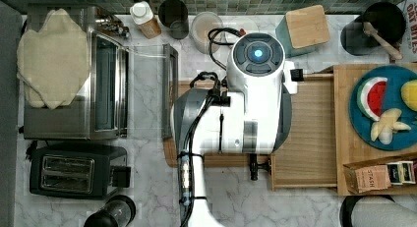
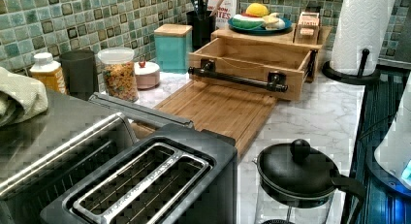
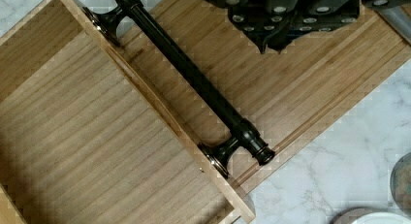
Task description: Close the drawer.
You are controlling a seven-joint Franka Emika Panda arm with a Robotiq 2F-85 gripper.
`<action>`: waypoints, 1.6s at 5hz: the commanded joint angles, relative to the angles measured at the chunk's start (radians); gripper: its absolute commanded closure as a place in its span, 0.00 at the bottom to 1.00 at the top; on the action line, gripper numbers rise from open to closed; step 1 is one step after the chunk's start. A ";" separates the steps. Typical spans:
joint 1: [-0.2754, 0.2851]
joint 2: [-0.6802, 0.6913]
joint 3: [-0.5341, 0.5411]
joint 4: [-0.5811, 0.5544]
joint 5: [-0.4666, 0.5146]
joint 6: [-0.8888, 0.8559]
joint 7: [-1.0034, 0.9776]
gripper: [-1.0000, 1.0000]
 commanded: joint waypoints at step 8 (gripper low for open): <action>0.017 -0.083 0.045 -0.557 0.045 0.568 -0.512 1.00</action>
